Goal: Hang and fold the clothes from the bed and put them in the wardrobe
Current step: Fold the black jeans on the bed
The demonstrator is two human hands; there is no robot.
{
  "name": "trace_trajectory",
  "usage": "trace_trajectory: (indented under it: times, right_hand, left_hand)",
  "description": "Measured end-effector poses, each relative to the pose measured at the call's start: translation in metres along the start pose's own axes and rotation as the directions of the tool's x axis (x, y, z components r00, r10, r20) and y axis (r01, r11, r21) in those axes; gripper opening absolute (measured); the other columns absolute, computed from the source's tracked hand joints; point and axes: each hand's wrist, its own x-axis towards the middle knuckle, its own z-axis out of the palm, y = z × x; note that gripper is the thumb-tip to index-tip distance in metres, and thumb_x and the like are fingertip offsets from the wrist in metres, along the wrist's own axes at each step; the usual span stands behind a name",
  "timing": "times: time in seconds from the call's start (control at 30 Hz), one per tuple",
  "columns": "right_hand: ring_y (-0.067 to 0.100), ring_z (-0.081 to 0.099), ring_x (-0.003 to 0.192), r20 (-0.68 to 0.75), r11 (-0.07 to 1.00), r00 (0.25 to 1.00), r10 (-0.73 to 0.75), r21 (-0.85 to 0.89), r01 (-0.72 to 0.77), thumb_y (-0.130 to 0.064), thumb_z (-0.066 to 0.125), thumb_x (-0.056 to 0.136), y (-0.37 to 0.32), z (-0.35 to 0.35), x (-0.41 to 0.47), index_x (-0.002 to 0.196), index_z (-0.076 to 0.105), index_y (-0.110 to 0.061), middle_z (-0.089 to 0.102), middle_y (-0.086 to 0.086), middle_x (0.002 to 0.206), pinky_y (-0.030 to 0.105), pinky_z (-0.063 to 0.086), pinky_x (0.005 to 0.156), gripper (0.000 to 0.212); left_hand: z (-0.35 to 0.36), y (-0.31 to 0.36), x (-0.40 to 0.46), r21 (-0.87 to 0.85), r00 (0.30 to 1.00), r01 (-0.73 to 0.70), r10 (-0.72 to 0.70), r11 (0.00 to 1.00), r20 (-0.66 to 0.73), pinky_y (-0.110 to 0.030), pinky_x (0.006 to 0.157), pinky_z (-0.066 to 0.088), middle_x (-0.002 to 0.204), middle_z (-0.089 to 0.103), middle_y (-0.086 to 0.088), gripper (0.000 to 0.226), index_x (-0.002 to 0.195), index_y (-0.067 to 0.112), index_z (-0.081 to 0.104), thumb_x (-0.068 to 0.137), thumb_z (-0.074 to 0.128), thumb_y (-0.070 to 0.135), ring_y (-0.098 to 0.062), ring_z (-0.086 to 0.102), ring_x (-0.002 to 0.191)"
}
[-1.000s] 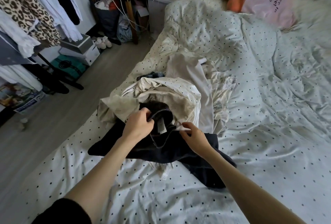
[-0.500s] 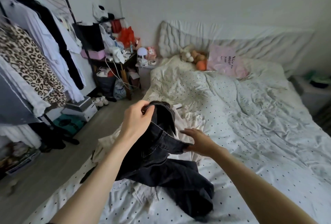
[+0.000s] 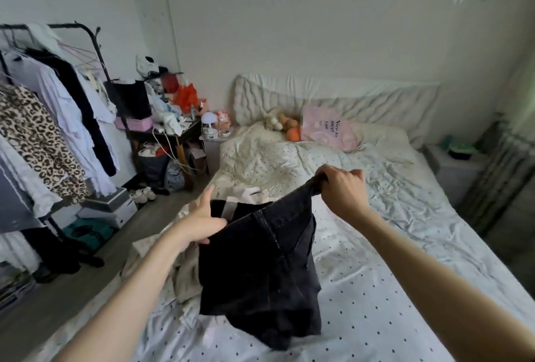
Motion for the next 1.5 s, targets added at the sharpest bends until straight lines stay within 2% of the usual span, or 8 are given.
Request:
trace_trajectory:
  times: [0.13, 0.3, 0.43, 0.6, 0.73, 0.97, 1.1, 1.5]
  right_hand:
    - [0.024, 0.061, 0.085, -0.096, 0.995, 0.995, 0.006, -0.096, -0.015, -0.007, 0.046, 0.086, 0.036, -0.052, -0.015, 0.101, 0.061, -0.02, 0.069, -0.002, 0.098, 0.035, 0.023, 0.083, 0.025]
    - [0.025, 0.06, 0.091, -0.203, 0.973, 0.959, 0.196, -0.083, -0.217, -0.004, 0.046, 0.085, 0.075, -0.099, -0.055, 0.103, 0.062, -0.019, 0.069, 0.0, 0.102, 0.034, 0.021, 0.08, 0.029]
    - [0.027, 0.058, 0.097, -0.295, 0.928, 0.903, 0.311, -0.111, -0.356, -0.004, 0.045, 0.085, 0.087, -0.128, -0.089, 0.106, 0.062, -0.018, 0.066, 0.002, 0.106, 0.035, 0.023, 0.082, 0.03]
    - [0.027, 0.058, 0.095, -0.296, 0.871, 0.884, 0.362, -0.23, -0.433, -0.006, 0.046, 0.085, 0.093, -0.147, -0.131, 0.103, 0.061, -0.017, 0.066, 0.002, 0.102, 0.036, 0.025, 0.083, 0.026]
    - [0.026, 0.058, 0.095, -0.279, 0.775, 0.83, 0.484, -0.304, -0.554, -0.016, 0.049, 0.089, 0.109, -0.163, -0.181, 0.101, 0.063, -0.018, 0.066, 0.002, 0.099, 0.036, 0.026, 0.082, 0.018]
    - [0.025, 0.058, 0.094, -0.279, 0.673, 0.799, 0.532, -0.434, -0.599, -0.013, 0.049, 0.084, 0.143, -0.201, -0.219, 0.095, 0.065, -0.02, 0.066, 0.001, 0.096, 0.037, 0.024, 0.083, 0.021]
    - [0.027, 0.059, 0.092, -0.29, 0.629, 0.789, 0.542, -0.482, -0.61, -0.01, 0.048, 0.082, 0.167, -0.232, -0.221, 0.091, 0.061, -0.014, 0.066, 0.005, 0.095, 0.038, 0.027, 0.086, 0.016]
    - [0.021, 0.044, 0.065, -0.597, 0.551, 0.625, 0.504, -0.336, -0.764, -0.008, 0.051, 0.084, 0.278, -0.419, -0.165, 0.08, 0.057, -0.014, 0.066, 0.01, 0.085, 0.036, 0.03, 0.085, 0.009]
  left_hand:
    - [0.06, 0.01, -0.018, -0.005, 0.962, -0.131, 0.128, 0.991, 0.239, -0.016, 0.047, 0.042, 0.092, 0.057, -0.001, 0.041, 0.132, 0.027, 0.048, 0.092, 0.045, 0.019, -0.009, 0.052, 0.063]
    - [0.108, 0.018, -0.032, 0.175, 0.837, -0.425, 0.313, 0.888, 0.449, -0.014, 0.078, 0.041, 0.103, 0.056, 0.017, 0.031, 0.106, 0.029, 0.06, 0.088, 0.053, 0.054, -0.004, 0.055, 0.101]
    - [0.156, 0.018, -0.044, 0.286, 0.773, -0.572, 0.388, 0.769, 0.503, -0.02, 0.094, 0.038, 0.12, 0.052, 0.01, 0.058, 0.12, 0.024, 0.053, 0.075, 0.066, 0.058, -0.008, 0.049, 0.109]
    - [0.191, 0.014, -0.062, 0.055, 0.807, -0.537, 0.494, 0.842, 0.323, -0.013, 0.062, 0.039, 0.083, 0.062, 0.007, 0.021, 0.087, 0.015, 0.06, 0.079, 0.067, 0.033, -0.007, 0.057, 0.077]
    - [0.183, 0.033, -0.065, 0.078, 0.837, -0.542, 0.53, 0.836, 0.136, -0.017, 0.048, 0.03, 0.062, 0.042, 0.002, 0.031, 0.068, 0.015, 0.034, 0.08, 0.063, 0.011, -0.014, 0.038, 0.057]
    - [0.169, 0.124, -0.065, 0.529, 0.732, -0.64, 0.651, 0.557, 0.201, -0.037, 0.084, 0.035, 0.111, 0.053, -0.009, 0.024, 0.111, 0.012, 0.048, 0.088, 0.047, 0.005, -0.03, 0.051, 0.106]
    - [0.18, 0.184, -0.074, 0.774, 0.694, -0.553, 0.684, 0.308, 0.224, -0.037, 0.089, 0.031, 0.113, 0.053, -0.011, 0.016, 0.098, 0.013, 0.056, 0.085, 0.049, 0.009, -0.03, 0.051, 0.107]
    - [0.205, 0.423, -0.149, 0.737, 0.298, -0.57, 0.928, 0.362, -0.225, -0.037, 0.088, 0.034, 0.106, 0.054, -0.015, 0.02, 0.099, 0.009, 0.063, 0.082, 0.052, 0.008, -0.034, 0.054, 0.099]
